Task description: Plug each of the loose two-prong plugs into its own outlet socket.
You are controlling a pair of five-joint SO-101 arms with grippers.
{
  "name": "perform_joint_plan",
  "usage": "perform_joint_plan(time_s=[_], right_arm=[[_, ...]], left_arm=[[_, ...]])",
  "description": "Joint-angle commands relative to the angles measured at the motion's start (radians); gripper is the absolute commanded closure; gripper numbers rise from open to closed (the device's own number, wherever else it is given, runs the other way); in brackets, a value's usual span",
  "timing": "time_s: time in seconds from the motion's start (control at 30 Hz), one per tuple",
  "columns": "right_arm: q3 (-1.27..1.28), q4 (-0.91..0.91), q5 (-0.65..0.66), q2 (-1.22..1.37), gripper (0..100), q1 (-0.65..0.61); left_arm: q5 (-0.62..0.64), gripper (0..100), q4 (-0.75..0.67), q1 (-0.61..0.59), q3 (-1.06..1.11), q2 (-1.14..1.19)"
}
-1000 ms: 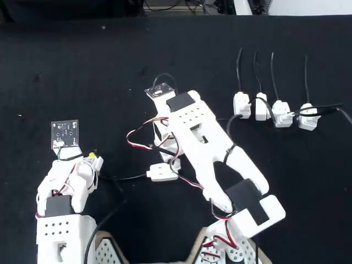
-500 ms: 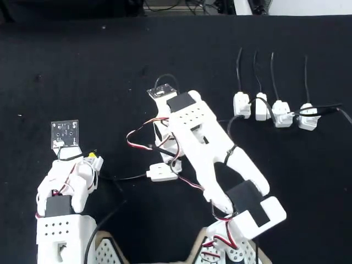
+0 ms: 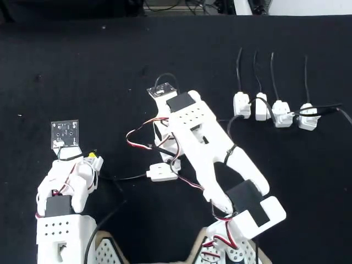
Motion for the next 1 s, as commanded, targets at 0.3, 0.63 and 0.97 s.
perform_joint_plan(time_s=[0.3,0.63,0.97], right_arm=[[-0.019,-0.011,-0.063,-0.005,98.8,-0.014],[-0.015,-0.017,-0.068,-0.004,98.8,-0.023],[-0.018,-0.012,-0.123,-0.005,98.8,-0.054]], left_arm=[[0.008,87,-0.017,-0.008,-0.005,-0.012],[0.008,87,-0.017,-0.008,-0.007,-0.012],[0.005,87,-0.017,-0.008,-0.007,-0.012]])
